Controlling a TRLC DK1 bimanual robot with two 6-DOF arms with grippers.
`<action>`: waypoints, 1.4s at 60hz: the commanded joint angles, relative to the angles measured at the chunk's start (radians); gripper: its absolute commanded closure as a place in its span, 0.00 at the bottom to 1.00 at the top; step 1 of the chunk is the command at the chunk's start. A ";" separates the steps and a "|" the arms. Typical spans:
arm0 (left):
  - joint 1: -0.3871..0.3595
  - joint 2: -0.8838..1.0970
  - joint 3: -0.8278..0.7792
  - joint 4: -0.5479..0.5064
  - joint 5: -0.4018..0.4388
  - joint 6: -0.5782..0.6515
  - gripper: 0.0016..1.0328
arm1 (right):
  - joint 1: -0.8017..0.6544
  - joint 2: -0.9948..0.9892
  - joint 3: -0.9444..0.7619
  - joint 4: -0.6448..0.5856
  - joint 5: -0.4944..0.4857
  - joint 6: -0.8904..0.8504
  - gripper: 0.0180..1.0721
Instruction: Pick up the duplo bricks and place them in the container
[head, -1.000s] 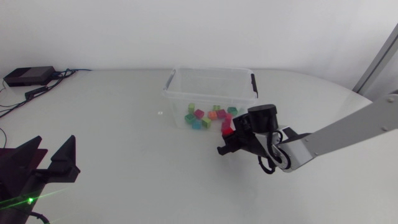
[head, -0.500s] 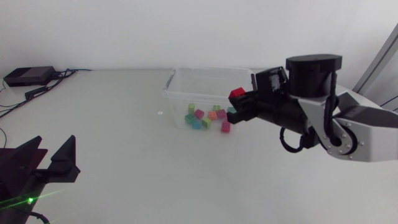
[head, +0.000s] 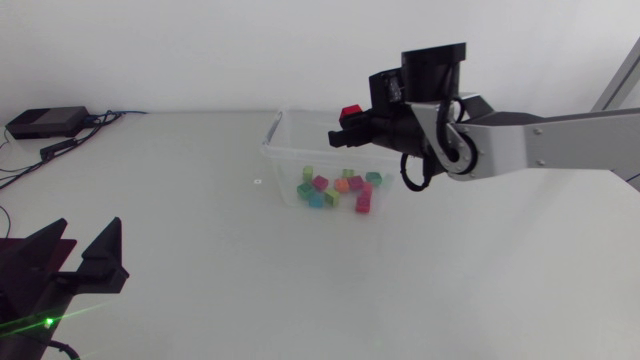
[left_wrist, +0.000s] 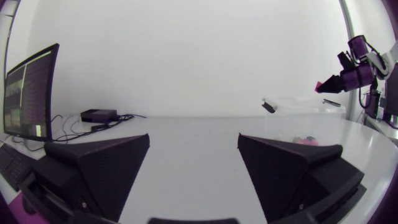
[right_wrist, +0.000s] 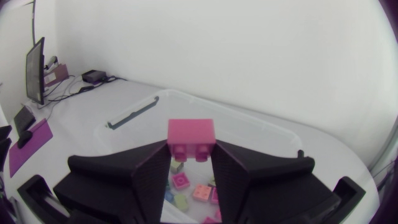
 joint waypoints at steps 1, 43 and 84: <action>0.006 -0.007 -0.011 -0.010 0.002 -0.012 0.04 | -0.010 0.083 0.063 0.018 0.012 0.028 0.68; 0.006 -0.007 -0.011 -0.010 0.002 -0.012 0.04 | -0.054 -0.305 0.007 -0.160 0.090 -0.022 0.11; 0.006 -0.007 -0.011 -0.010 0.002 -0.012 0.04 | -0.375 -1.209 -0.571 -0.370 0.096 -0.132 0.10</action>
